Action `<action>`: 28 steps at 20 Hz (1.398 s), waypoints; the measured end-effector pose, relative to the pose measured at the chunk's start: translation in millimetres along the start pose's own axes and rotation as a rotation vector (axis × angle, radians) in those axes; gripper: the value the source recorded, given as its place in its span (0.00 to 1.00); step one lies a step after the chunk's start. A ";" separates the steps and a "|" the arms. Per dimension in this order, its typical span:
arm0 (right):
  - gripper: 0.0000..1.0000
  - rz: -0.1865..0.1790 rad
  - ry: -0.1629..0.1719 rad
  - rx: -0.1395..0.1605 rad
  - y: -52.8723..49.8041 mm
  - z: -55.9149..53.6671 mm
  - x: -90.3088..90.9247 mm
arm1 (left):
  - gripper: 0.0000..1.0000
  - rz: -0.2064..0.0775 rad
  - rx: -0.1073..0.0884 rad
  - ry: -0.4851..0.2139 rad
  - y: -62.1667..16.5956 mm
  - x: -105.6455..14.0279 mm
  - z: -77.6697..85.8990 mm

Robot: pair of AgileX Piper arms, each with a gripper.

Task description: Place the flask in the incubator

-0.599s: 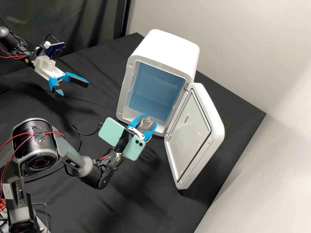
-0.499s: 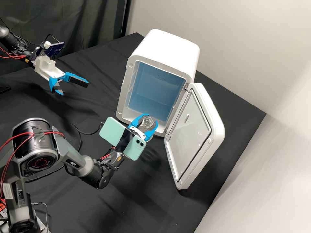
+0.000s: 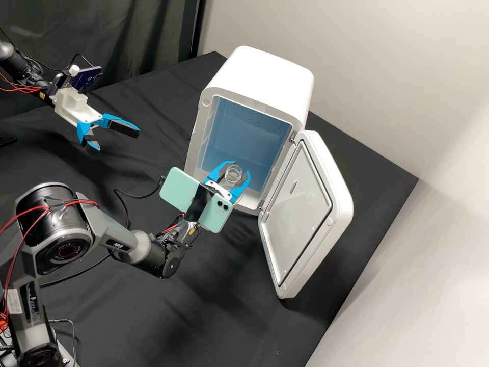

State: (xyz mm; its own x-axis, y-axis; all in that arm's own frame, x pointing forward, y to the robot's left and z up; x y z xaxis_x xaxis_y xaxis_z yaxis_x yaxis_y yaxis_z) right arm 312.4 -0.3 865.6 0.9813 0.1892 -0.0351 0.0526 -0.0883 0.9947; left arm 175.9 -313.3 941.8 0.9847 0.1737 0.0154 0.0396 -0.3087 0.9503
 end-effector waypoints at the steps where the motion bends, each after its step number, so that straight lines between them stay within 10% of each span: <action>1: 0.00 0.000 0.002 -0.001 -0.2 -1.4 1.9 | 1.00 0.000 0.000 0.000 0.0 0.0 0.0; 17: 0.00 -0.020 0.021 -0.043 -9.7 -8.5 18.1 | 1.00 0.000 0.013 0.000 0.0 0.0 0.0; 28: 0.00 -0.006 -0.057 -0.062 -10.5 9.5 51.7 | 1.00 0.000 0.029 0.000 0.0 0.0 0.0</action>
State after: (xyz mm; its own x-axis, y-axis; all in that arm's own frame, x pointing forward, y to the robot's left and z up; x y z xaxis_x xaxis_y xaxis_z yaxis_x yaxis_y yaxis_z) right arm 364.3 1.1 852.4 0.9901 0.1335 -0.0446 0.0485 -0.0264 0.9985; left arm 175.9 -313.3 941.8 0.9847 0.1737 0.0154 0.0445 -0.3358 0.9409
